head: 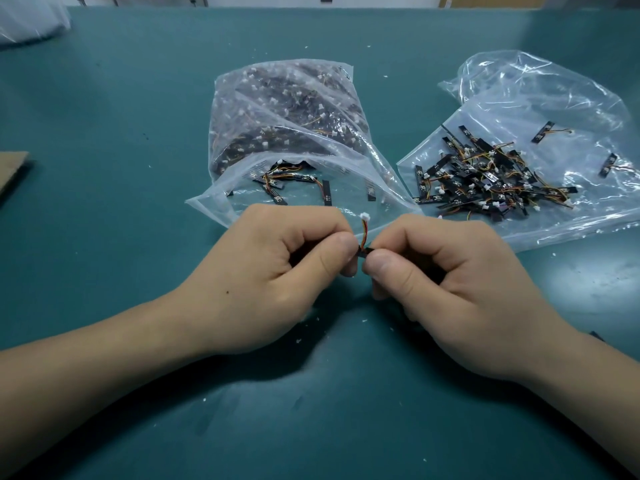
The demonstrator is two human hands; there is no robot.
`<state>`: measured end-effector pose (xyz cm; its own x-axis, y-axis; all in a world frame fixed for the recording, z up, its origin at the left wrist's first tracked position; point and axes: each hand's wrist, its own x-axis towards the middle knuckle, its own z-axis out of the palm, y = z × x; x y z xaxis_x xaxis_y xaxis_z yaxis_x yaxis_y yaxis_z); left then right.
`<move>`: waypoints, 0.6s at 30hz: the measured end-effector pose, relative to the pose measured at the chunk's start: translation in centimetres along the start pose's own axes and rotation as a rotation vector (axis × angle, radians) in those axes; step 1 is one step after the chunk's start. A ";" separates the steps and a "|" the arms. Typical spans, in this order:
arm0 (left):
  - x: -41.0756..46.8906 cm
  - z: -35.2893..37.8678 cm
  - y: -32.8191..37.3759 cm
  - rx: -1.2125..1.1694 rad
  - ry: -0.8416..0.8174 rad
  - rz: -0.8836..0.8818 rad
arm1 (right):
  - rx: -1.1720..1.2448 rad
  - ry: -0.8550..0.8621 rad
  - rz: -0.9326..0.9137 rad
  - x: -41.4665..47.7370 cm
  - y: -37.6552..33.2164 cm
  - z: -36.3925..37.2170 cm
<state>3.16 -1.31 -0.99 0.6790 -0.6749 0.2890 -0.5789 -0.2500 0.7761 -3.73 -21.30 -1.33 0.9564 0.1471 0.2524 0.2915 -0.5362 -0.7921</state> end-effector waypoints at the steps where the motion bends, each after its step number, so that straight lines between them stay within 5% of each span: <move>1: 0.0 0.0 0.0 0.017 0.013 0.002 | 0.024 -0.006 0.018 0.0 0.0 0.0; 18: -0.1 -0.1 0.1 -0.041 -0.003 -0.008 | 0.030 -0.052 0.014 0.2 -0.1 -0.1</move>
<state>3.05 -1.15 -0.84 0.6822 -0.6749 0.2813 -0.5543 -0.2267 0.8008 -3.59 -21.28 -1.19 0.9598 0.1835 0.2123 0.2777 -0.5132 -0.8121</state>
